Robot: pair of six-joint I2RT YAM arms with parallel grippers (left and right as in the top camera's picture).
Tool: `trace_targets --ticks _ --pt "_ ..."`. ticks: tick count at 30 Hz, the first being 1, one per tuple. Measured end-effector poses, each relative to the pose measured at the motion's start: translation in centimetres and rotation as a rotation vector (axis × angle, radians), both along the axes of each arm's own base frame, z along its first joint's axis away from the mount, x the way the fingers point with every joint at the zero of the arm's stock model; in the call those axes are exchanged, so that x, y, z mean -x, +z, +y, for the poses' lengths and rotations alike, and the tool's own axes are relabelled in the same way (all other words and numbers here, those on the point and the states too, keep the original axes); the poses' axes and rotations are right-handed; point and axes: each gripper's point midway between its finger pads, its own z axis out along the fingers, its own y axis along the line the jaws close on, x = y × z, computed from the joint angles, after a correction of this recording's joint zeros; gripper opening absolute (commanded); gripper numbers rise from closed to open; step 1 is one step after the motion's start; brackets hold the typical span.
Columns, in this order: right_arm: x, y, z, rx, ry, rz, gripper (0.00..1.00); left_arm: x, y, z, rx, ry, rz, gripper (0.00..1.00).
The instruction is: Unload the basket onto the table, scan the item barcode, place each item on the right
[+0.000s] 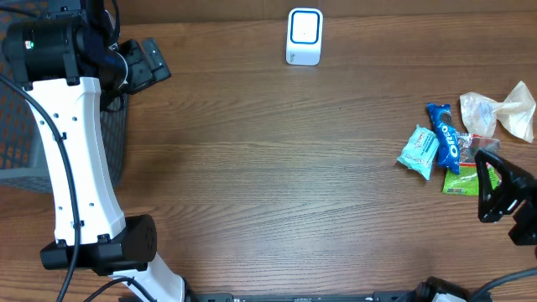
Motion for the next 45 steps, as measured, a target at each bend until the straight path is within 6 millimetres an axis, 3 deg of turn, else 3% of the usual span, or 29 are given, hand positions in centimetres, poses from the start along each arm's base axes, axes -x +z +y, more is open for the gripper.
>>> trace_targets --ticks 5,8,11,20,26,33,36,45 --pt "-0.5 1.9 0.8 0.140 0.085 -0.231 1.00 0.0 0.0 0.0 0.000 0.000 0.000 1.00" --pt "-0.7 1.9 1.5 0.194 0.131 -0.358 1.00 0.0 0.0 0.0 0.000 0.000 0.000 1.00" --pt "-1.3 -0.1 2.0 0.216 0.171 -0.437 1.00 0.0 0.0 0.0 0.000 0.000 0.000 1.00" --pt "-5.4 -10.8 3.5 0.153 0.253 -0.501 1.00 0.0 0.0 0.0 0.000 0.000 0.000 1.00" --pt "-6.6 -16.0 5.1 0.134 0.302 -0.581 1.00 0.0 0.0 0.0 0.000 0.000 0.000 1.00" --pt "-7.0 -23.9 6.0 0.111 0.331 -0.531 1.00 0.0 0.0 0.0 0.000 0.000 0.000 1.00" --pt "-6.8 -25.4 6.0 0.092 0.317 -0.528 1.00 0.0 0.0 0.0 0.000 0.000 0.000 1.00" --pt "-6.8 -26.6 4.8 0.065 0.226 -0.546 1.00 0.0 0.0 0.0 0.000 0.000 0.000 1.00"
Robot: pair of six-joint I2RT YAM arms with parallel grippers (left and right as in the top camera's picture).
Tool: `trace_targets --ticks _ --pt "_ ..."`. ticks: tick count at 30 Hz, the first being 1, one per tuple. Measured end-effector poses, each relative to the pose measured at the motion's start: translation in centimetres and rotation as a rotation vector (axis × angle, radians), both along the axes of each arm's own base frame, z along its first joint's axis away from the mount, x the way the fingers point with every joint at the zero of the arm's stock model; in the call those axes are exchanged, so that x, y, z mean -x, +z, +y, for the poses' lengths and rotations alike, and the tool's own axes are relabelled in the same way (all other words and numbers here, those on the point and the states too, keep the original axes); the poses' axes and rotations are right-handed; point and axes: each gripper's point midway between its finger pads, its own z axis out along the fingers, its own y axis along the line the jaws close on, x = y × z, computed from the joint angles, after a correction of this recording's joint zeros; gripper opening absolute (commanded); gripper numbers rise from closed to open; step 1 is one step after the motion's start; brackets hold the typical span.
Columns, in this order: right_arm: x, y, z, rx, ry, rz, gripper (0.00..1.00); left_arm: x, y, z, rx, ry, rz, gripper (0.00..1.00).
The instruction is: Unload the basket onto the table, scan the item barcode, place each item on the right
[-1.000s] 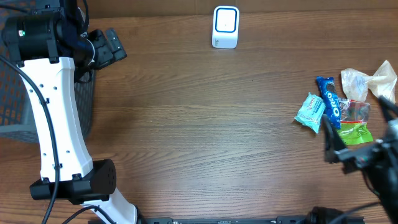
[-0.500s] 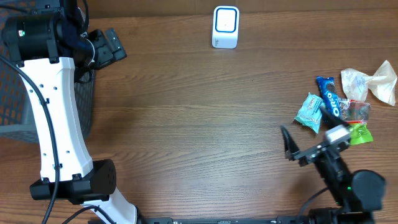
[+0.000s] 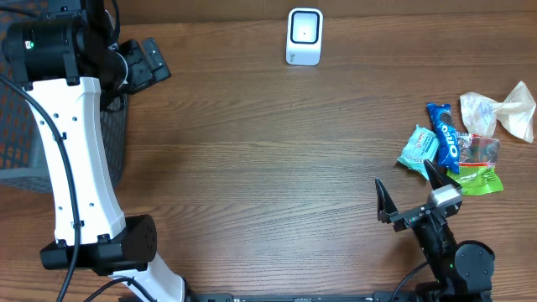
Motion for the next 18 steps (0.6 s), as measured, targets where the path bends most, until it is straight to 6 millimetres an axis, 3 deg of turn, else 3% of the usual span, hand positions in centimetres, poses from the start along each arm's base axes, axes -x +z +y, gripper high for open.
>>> trace_targets --ticks 6,18 --pt "-0.4 -3.3 -0.3 0.002 -0.020 0.092 1.00 0.0 0.0 0.0 0.000 0.000 0.000 1.00" --pt "-0.5 -3.0 -0.6 -0.001 -0.041 0.078 1.00 0.0 0.0 0.0 0.000 0.000 0.000 1.00"
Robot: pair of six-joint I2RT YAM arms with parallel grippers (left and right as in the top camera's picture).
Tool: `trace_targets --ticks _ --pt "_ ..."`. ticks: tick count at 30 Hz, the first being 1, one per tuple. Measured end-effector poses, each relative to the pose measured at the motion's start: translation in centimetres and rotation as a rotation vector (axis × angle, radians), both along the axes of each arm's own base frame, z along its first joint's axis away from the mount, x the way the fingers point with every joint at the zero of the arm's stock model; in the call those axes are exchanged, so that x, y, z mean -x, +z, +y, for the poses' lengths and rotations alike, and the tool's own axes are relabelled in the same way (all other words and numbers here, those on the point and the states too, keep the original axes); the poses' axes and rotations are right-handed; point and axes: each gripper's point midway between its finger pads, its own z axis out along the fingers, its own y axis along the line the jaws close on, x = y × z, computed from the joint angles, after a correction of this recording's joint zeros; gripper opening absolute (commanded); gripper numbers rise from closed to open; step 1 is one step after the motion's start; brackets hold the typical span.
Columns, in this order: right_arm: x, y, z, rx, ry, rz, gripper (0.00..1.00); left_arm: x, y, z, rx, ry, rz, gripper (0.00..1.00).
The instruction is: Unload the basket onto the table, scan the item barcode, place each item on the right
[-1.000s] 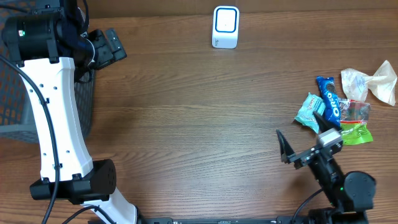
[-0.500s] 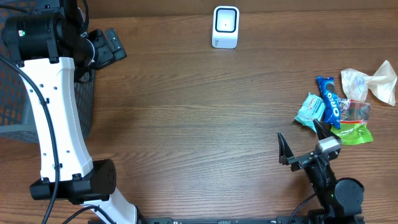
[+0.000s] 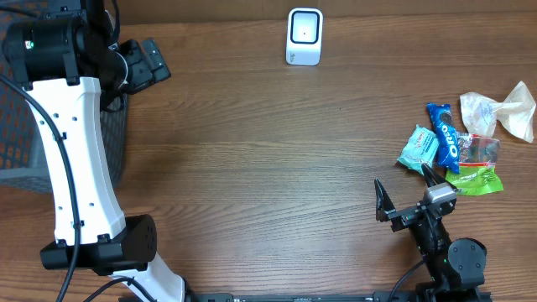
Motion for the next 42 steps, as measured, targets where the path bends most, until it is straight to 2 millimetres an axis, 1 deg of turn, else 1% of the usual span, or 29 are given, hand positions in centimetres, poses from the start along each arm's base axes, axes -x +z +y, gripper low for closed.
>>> trace_targets --ticks 24,26,29,31,34,36,38,39,40,41,42 --pt "0.0 0.0 0.0 0.001 0.000 0.000 1.00 0.0 0.2 0.2 -0.012 0.004 -0.008 1.00" --pt "0.0 0.0 0.0 0.001 0.000 0.000 1.00 0.0 0.9 0.7 -0.041 0.013 -0.034 1.00" --pt "0.0 0.0 0.0 0.000 0.000 0.000 1.00 0.8 2.9 1.4 -0.091 0.033 -0.108 1.00" --pt "0.0 0.0 0.0 0.001 0.000 0.000 1.00 1.3 5.4 1.7 -0.123 0.038 -0.223 1.00" --pt "0.0 0.0 0.0 0.001 0.000 0.000 1.00 2.5 10.0 1.8 -0.170 0.033 -0.464 1.00" --pt "0.0 0.0 0.0 0.000 0.000 0.000 1.00 3.7 12.0 1.6 -0.198 0.014 -0.596 1.00" --pt "0.0 0.0 0.0 0.000 0.000 0.000 1.00 5.4 12.6 1.2 -0.225 -0.021 -0.689 1.00" --pt "0.0 0.0 0.0 0.000 0.000 0.000 1.00 6.2 12.3 1.0 -0.238 -0.042 -0.720 1.00" --pt "0.0 0.0 0.0 0.001 0.000 0.000 1.00 7.2 11.6 0.6 -0.250 -0.070 -0.755 1.00" --pt "0.0 0.0 0.0 0.000 0.000 0.000 1.00 7.5 11.1 0.5 -0.253 -0.081 -0.752 1.00" --pt "0.0 0.0 0.0 0.000 0.000 -0.001 1.00 8.0 10.5 0.3 -0.260 -0.092 -0.784 1.00"
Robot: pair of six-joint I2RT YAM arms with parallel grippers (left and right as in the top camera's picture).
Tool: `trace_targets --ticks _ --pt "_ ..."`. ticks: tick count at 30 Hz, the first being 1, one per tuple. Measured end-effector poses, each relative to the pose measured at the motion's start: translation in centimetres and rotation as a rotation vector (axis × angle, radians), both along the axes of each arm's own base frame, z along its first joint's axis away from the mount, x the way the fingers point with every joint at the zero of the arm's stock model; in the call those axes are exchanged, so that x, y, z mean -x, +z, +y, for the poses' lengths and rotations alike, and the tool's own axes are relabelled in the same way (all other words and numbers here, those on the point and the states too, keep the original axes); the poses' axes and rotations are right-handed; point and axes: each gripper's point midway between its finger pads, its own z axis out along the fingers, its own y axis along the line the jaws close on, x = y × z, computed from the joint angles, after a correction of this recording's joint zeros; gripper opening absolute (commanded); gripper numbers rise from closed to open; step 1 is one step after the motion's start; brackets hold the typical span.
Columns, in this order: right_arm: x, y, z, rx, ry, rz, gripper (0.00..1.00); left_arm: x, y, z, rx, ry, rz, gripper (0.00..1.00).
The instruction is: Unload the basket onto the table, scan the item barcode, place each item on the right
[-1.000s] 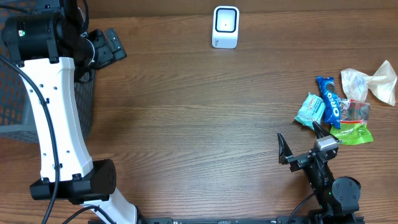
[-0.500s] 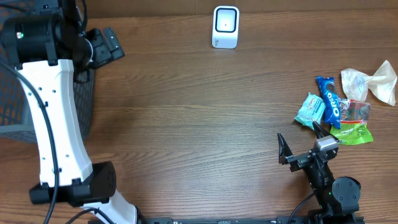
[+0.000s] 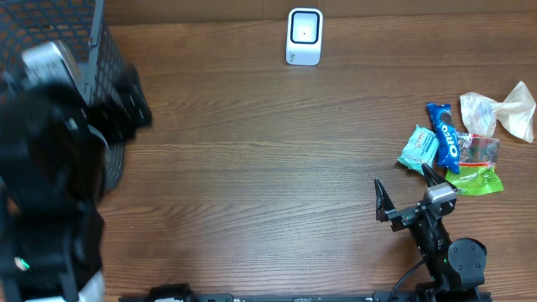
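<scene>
The white barcode scanner (image 3: 304, 36) stands at the table's far edge. A pile of snack packets lies at the right: a blue Oreo packet (image 3: 442, 134), a teal packet (image 3: 418, 148), a green packet (image 3: 475, 179) and a crumpled white bag (image 3: 501, 111). My right gripper (image 3: 405, 190) is open and empty, just left of and nearer than the pile, with one fingertip close to the teal packet. The left arm (image 3: 50, 176) is a dark motion blur at the left. Its gripper is too smeared to read.
A black mesh basket (image 3: 96, 42) fills the far left corner, partly behind the blurred left arm. A small clear packet with red print (image 3: 480, 148) lies between the Oreo and green packets. The right arm's base (image 3: 460, 258) is at the front edge.
The left arm, which stood still with its white link upright beside the basket, is now a large dark blur across the left side. The right gripper and the packets have not moved.
At first my right gripper was at the table's right edge, over the green packet. By the second moment it was open near the front, left of the pile, and it has stayed there. The left arm stayed still by the basket until now.
</scene>
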Motion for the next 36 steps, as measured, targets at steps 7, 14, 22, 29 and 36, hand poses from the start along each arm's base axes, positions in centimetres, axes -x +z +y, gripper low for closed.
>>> trace_targets --ticks 7,14,22,29,36 --pt "0.0 0.0 0.0 0.000 0.000 0.000 1.00 3.3 -7.6 -0.5 -0.047 -0.025 -0.053 1.00" --pt "0.0 0.0 0.0 0.000 0.000 0.000 1.00 5.6 -10.8 -1.6 -0.069 -0.058 -0.248 1.00" --pt "0.0 0.0 0.0 0.000 0.000 0.000 1.00 5.9 -17.0 -2.8 -0.081 -0.110 -0.300 1.00" --pt "0.0 0.0 0.0 0.000 0.000 0.000 1.00 5.9 -19.7 -2.9 -0.083 -0.113 -0.358 1.00" --pt "0.0 0.0 0.0 0.000 0.000 0.000 1.00 5.2 -22.6 -3.1 -0.087 -0.121 -0.350 1.00"
